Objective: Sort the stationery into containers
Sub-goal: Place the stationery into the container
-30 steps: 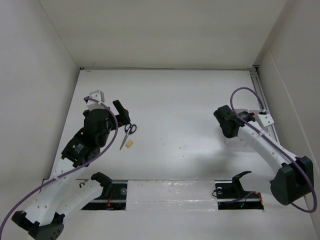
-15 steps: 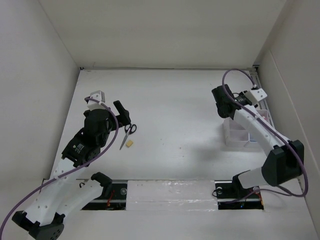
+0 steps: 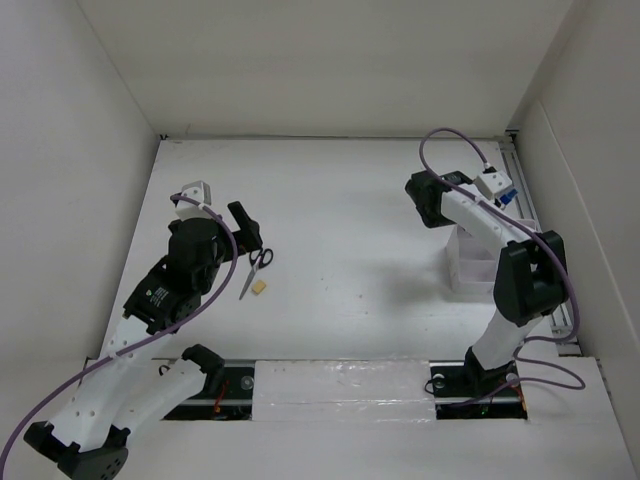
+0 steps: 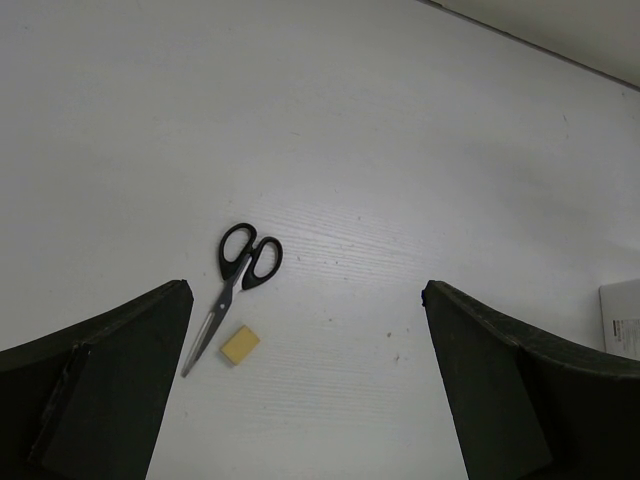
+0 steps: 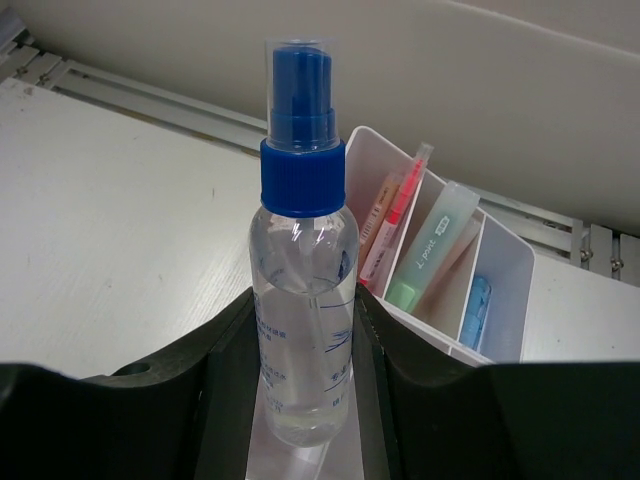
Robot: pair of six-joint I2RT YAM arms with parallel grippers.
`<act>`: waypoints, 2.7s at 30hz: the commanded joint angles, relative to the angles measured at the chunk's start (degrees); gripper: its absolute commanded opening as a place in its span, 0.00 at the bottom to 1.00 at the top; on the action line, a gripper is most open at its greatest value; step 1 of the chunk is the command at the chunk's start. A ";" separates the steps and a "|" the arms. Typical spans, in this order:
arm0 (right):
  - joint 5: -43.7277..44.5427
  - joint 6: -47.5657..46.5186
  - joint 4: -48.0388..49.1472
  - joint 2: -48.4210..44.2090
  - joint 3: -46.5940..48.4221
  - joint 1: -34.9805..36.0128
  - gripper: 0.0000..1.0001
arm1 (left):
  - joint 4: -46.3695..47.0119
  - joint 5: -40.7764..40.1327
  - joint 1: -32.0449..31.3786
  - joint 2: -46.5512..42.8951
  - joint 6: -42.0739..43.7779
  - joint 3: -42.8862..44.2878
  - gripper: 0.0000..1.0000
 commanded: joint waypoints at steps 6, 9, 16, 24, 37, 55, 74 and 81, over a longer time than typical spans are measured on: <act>4.09 1.90 -2.44 0.79 2.67 0.60 0.00 | 2.36 0.58 -0.15 -0.12 0.89 -0.25 1.00; 4.09 4.60 -5.07 3.16 4.25 0.07 0.00 | 2.36 0.58 -0.15 -0.12 0.89 -0.25 1.00; 4.09 4.62 -5.00 3.70 3.82 -0.46 0.00 | 2.36 1.11 -0.15 -0.12 0.89 -0.25 1.00; 3.04 5.15 -3.77 3.70 2.67 -0.98 0.00 | 2.36 1.11 -0.15 -0.12 0.89 -0.25 1.00; 2.51 8.92 -4.29 4.23 0.65 -0.98 0.06 | 2.36 1.63 -0.15 -0.65 1.42 -0.25 1.00; 2.51 11.39 -5.52 3.08 -0.49 -0.98 0.16 | 2.89 2.16 -0.68 -1.18 1.42 -0.78 1.00; 2.51 11.39 -5.52 3.70 -0.49 0.07 0.43 | 2.89 2.69 -0.68 -1.18 1.42 -0.78 1.00; 2.51 11.92 -5.52 3.70 -1.55 0.07 0.53 | 2.89 2.69 -0.68 -1.18 1.42 -0.78 1.00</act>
